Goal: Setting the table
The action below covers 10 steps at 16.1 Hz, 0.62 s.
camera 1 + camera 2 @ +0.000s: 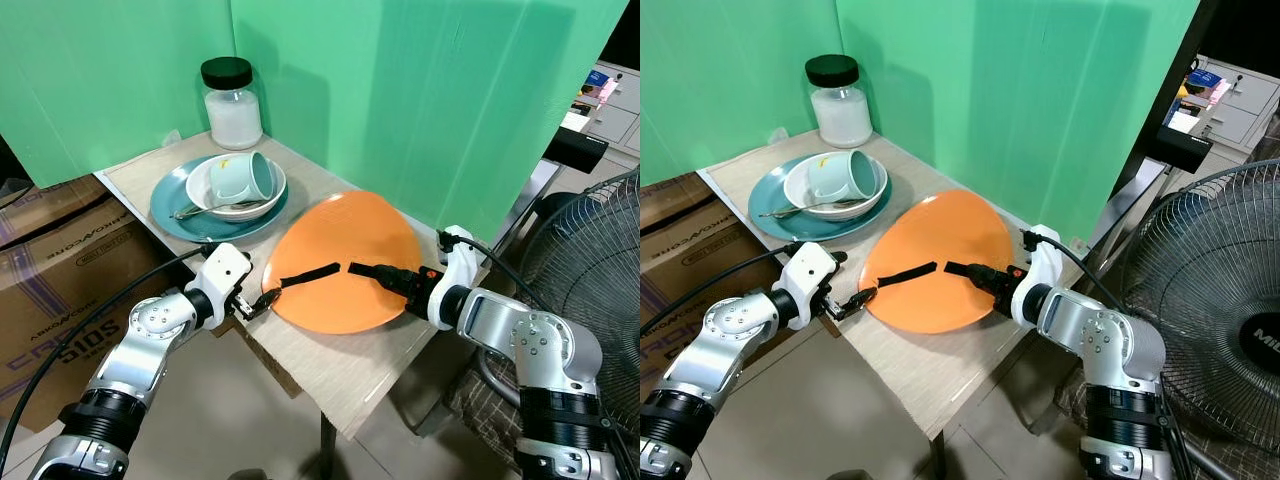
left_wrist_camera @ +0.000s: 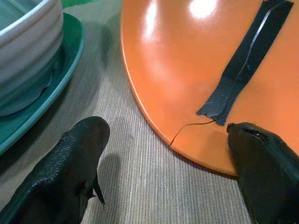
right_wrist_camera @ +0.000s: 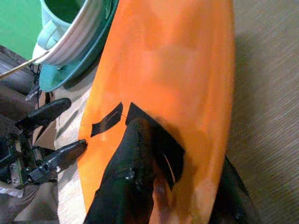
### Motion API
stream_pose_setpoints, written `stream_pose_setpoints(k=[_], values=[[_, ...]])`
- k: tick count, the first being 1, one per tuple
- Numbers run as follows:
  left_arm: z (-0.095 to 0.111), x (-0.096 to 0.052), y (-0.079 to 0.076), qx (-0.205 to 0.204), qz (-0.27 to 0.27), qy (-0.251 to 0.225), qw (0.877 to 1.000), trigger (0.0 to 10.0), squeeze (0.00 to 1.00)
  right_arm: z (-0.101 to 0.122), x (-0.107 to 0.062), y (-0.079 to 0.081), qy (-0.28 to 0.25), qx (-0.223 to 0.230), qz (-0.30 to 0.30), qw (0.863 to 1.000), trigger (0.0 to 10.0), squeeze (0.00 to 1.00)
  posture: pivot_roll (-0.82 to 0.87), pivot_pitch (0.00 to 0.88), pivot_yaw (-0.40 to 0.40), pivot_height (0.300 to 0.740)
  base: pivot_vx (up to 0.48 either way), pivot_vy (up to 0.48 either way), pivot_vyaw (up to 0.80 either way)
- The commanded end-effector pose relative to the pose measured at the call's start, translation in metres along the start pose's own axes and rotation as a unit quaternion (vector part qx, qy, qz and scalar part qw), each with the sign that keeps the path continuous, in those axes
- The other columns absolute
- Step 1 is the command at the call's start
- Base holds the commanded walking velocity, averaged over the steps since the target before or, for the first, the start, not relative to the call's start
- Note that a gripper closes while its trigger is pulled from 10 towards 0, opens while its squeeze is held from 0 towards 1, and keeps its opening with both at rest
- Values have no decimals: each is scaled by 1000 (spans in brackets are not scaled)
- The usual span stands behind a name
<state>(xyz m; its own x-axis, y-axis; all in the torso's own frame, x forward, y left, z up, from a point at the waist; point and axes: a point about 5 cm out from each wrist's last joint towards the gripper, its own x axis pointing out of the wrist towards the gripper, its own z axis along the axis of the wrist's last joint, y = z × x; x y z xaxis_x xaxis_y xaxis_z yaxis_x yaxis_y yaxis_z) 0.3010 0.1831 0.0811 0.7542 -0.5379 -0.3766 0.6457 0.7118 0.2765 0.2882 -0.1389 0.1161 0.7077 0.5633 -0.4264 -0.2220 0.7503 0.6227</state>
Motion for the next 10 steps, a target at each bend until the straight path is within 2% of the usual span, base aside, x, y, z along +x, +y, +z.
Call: stream_pose_setpoints(k=[1,3,4,7,8,9,10], values=[[-4,1,-2,5,1,15,1000,10000,0,9,-1,3,-18,-6,2,1000,0,0,117,0,-11,740,0,0,0],[7,1,2,12,9,-3,1000,10000,0,11,-3,2,-22,-7,-1,1000,0,0,119,0,-11,740,0,0,0],[21,-1,8,15,22,-30,999,10000,0,15,-6,4,-40,-14,2,999,0,0,119,0,-9,740,0,0,0],[65,-16,17,0,57,-122,991,10000,0,40,-32,21,-144,-83,19,986,0,0,111,0,1,740,0,0,0],[91,-28,12,-13,58,-177,982,10000,0,49,-53,27,-194,-151,3,969,0,0,105,0,4,740,0,0,0],[97,-32,10,-18,58,-187,980,10000,0,51,-59,29,-205,-168,0,964,0,0,101,0,7,740,0,0,0],[106,-39,5,-26,65,-201,977,10000,0,53,-74,40,-243,-196,13,950,3490,0,93,0,15,740,0,0,0]])
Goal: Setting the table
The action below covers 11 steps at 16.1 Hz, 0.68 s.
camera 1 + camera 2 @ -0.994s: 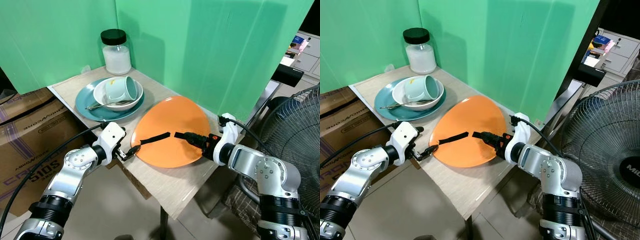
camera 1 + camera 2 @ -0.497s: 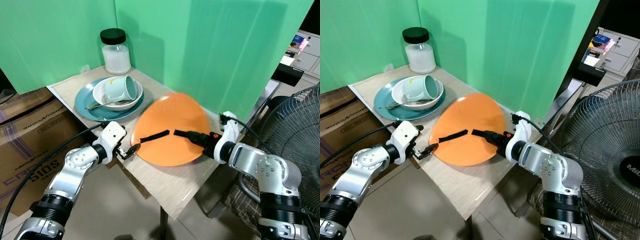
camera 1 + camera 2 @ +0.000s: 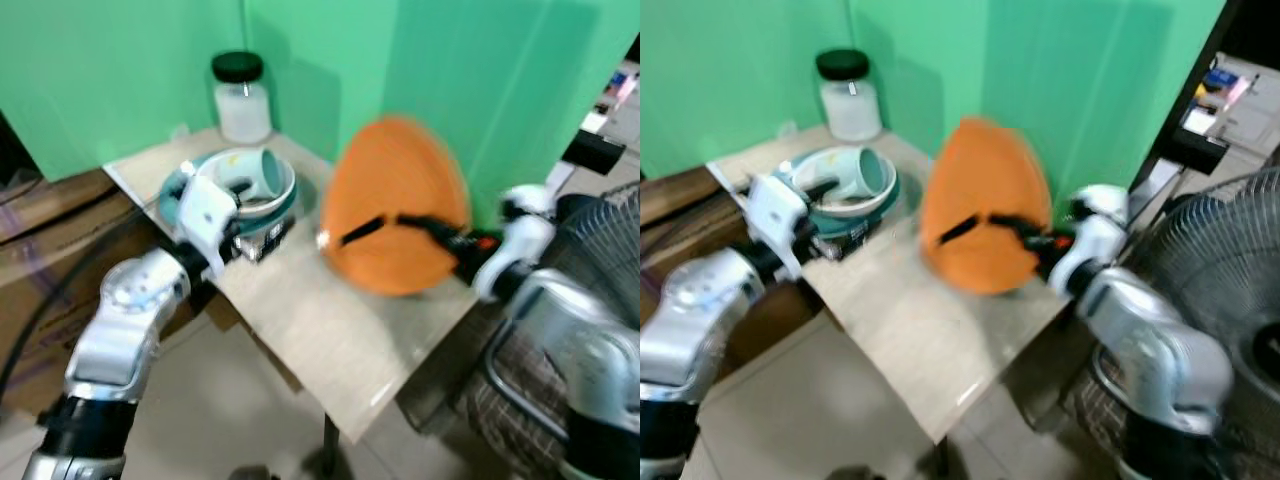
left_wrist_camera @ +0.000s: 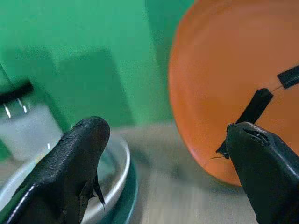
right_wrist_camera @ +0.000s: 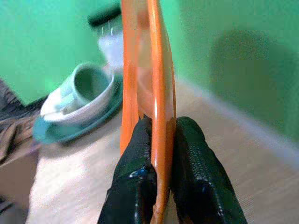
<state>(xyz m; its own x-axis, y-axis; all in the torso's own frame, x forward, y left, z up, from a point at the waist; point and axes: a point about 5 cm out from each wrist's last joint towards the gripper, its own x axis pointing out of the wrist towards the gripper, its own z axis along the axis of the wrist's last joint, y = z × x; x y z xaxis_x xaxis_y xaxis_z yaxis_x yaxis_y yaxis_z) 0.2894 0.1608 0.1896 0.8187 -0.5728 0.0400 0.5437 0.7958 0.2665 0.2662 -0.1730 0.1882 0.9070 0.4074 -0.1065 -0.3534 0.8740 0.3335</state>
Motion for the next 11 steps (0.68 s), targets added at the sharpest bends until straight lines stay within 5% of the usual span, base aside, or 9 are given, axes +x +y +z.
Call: stream_pose_setpoints(k=[1,6,11], values=[[5,-4,-4,-3,11,1,1000,10000,0,21,-11,18,-65,-41,37,996,10000,0,89,0,21,740,0,0,0],[-2,-14,-21,4,83,28,996,10000,0,20,-20,34,-154,-129,-32,979,10000,0,84,0,14,740,0,0,-156],[4,-9,-24,11,114,17,993,10000,0,9,-20,45,-177,-108,-18,978,10000,0,103,0,-3,740,0,0,-796]])
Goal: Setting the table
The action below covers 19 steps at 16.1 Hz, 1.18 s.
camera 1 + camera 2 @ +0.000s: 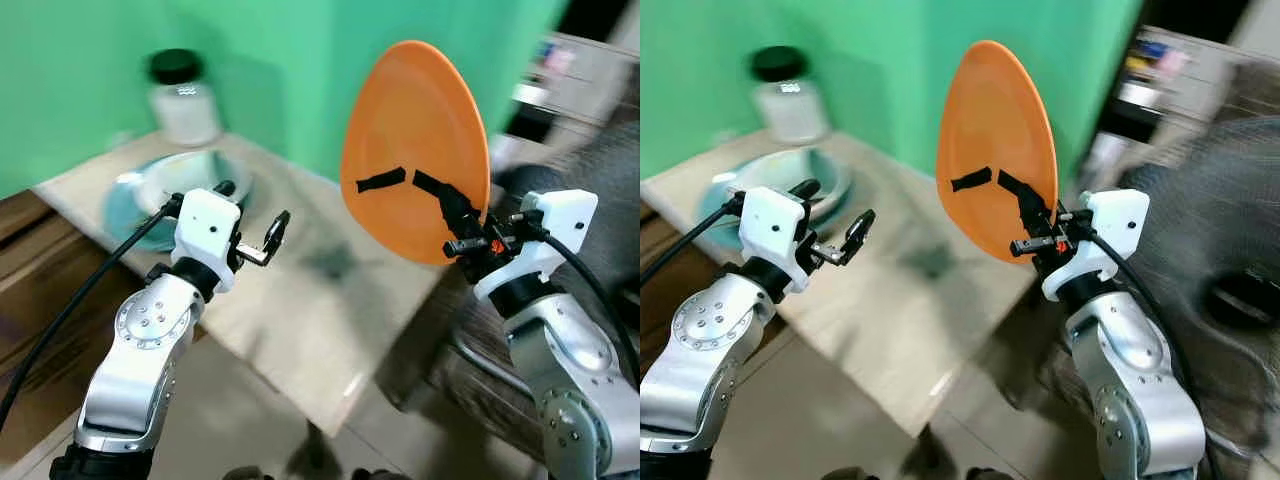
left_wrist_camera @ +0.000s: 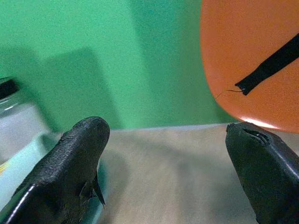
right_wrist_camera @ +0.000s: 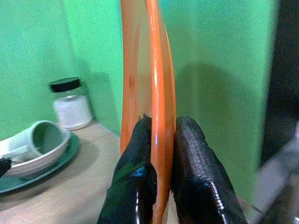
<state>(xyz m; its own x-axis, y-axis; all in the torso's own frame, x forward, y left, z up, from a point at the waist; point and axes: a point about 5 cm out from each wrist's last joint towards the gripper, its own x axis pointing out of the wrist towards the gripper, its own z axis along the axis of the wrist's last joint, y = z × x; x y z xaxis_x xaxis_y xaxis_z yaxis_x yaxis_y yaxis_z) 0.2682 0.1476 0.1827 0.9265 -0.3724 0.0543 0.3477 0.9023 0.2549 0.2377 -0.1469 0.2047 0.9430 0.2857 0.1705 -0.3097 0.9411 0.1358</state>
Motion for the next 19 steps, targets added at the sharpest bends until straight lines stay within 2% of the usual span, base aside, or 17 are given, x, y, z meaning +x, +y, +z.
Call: stream_pose_setpoints(k=[1,5,8,11,19], values=[[4,0,-1,3,5,-6,1000,10000,0,6,-2,7,-30,-2,16,999,10000,0,103,0,-2,740,0,0,-800],[1,-1,-4,-7,8,1,1000,10000,0,-3,-7,15,-15,-7,75,997,10000,0,100,0,-6,740,0,0,-800],[2,-1,-5,-11,4,2,1000,10000,0,-4,-8,14,-14,-12,84,996,10000,0,101,0,-10,740,0,0,-800],[0,-3,-2,-6,22,8,1000,10000,0,-4,-8,10,-13,-17,81,997,10000,0,100,0,-17,740,0,0,-800],[2,-3,-2,-5,28,6,1000,10000,0,-6,-9,2,-18,8,61,998,10000,0,108,0,-34,740,0,0,-788]])
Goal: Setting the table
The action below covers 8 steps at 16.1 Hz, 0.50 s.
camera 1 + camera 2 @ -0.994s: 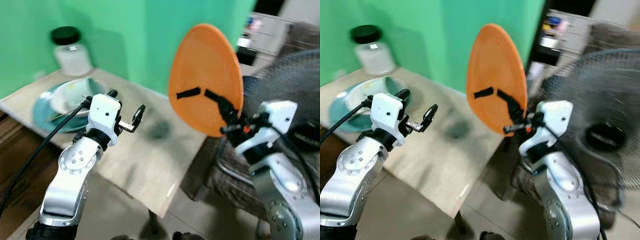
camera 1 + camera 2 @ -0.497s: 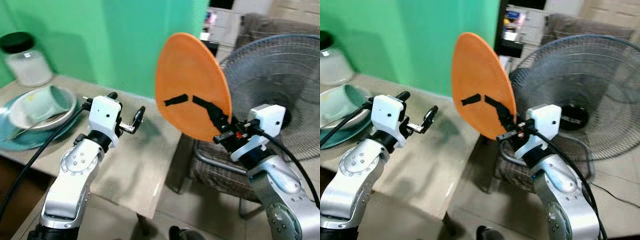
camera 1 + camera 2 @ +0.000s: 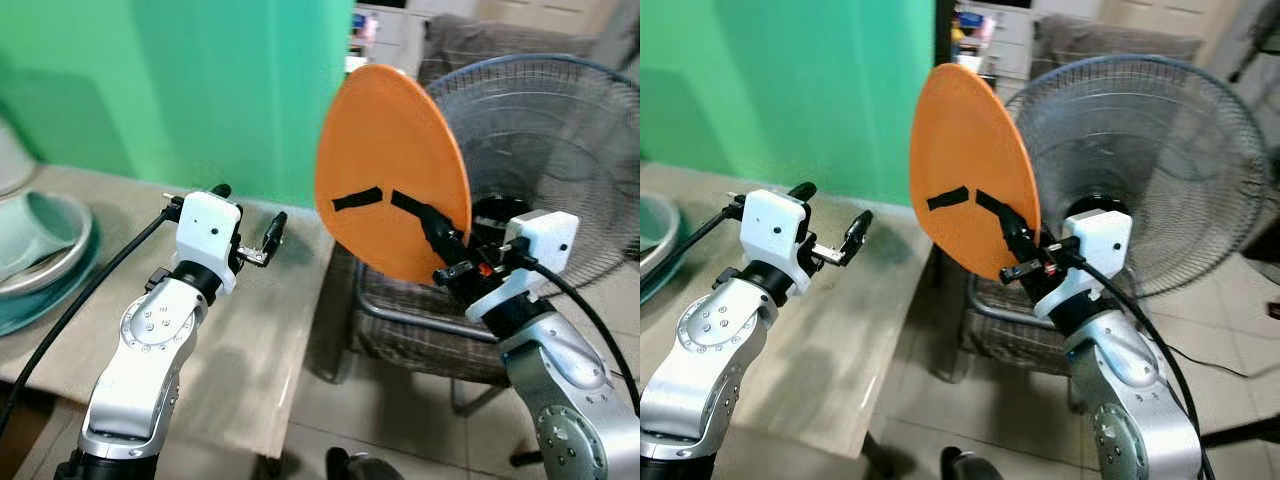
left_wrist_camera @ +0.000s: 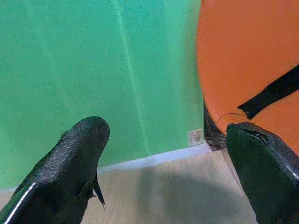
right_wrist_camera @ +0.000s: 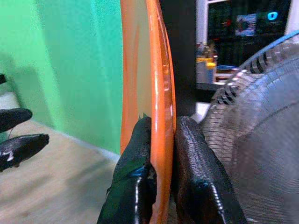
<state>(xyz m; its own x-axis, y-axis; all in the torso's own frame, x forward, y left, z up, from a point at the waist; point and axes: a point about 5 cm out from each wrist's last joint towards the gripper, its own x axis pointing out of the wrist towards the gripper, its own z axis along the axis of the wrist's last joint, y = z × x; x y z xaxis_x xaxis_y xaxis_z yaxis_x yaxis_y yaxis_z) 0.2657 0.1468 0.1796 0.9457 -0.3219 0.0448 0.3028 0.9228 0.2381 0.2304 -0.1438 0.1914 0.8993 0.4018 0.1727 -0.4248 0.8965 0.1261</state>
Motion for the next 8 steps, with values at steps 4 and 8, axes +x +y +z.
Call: stream_pose_setpoints(k=[4,8], values=[[3,0,2,8,1,-3,1000,10000,0,7,-1,-1,-26,7,8,1000,10000,0,113,0,-36,740,0,0,-783],[2,-3,3,8,3,0,1000,10000,0,7,-1,2,-24,11,22,999,10000,0,115,0,-35,740,0,0,-786]])
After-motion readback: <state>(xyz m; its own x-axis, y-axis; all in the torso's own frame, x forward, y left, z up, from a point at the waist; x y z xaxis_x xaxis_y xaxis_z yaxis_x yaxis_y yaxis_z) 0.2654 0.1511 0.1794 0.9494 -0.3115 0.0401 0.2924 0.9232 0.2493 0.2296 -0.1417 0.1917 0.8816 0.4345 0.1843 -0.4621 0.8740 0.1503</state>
